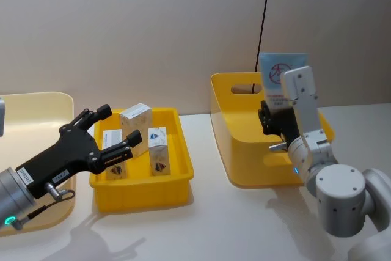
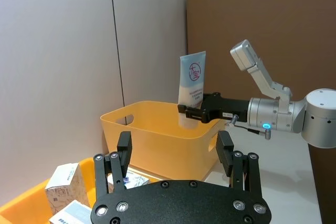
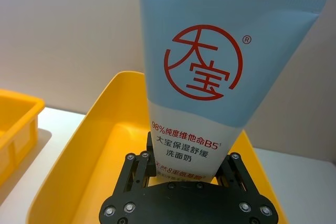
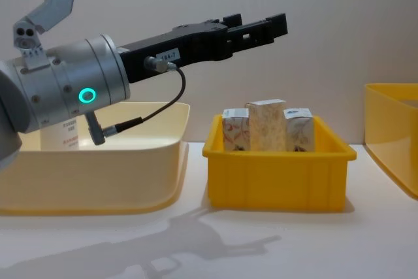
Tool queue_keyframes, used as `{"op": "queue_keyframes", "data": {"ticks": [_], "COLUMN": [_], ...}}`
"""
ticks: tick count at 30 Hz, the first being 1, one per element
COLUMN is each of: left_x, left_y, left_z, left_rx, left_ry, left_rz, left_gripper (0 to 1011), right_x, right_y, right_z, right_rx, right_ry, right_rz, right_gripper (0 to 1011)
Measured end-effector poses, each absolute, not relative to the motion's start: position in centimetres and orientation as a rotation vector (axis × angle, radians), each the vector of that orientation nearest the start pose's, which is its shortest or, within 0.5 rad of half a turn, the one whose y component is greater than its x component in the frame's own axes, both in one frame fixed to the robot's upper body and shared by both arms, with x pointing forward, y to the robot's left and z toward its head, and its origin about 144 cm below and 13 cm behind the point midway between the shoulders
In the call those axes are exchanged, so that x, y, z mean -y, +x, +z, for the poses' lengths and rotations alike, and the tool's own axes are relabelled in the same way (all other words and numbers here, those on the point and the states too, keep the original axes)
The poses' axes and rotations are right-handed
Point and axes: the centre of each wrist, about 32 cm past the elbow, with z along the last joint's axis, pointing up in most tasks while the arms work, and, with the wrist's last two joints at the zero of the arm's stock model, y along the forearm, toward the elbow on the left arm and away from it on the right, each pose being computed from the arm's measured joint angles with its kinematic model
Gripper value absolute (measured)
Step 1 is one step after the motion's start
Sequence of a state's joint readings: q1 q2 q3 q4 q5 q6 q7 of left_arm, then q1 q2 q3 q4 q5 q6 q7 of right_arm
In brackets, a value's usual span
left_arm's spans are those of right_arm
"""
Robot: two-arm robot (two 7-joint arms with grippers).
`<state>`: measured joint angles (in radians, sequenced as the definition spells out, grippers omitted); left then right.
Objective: Bimanual collaborative sorting of washing and personal care products
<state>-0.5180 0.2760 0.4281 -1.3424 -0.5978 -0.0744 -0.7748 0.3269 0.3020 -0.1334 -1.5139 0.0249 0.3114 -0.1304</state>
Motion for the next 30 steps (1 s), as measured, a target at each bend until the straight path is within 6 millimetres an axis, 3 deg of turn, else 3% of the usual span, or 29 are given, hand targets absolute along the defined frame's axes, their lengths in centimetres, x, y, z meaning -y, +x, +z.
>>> {"op": "queue_keyframes", "data": {"ticks": [13,23,30], "left_x": [-20.1,-20.1,-20.1], "left_y": [57.7,57.7,57.7], "left_z": [124.4,124.4,124.4], "left_rx": [0.109,0.109,0.109], "left_ry": [-0.258,-0.258,-0.258], "left_rz": [0.449,0.449,0.449], "left_gripper": [1000,1000,999], "right_x": [27.4,27.2,27.1], "right_y": [53.8,53.8,53.7], "right_z": [123.6,123.3,123.2], "right_rx": [0.164,0.150,0.143], "right_ry": [-0.305,-0.312,-0.315], "right_rz": [-1.646,-1.642,-1.641], "right_gripper": [522,839,1001]}}
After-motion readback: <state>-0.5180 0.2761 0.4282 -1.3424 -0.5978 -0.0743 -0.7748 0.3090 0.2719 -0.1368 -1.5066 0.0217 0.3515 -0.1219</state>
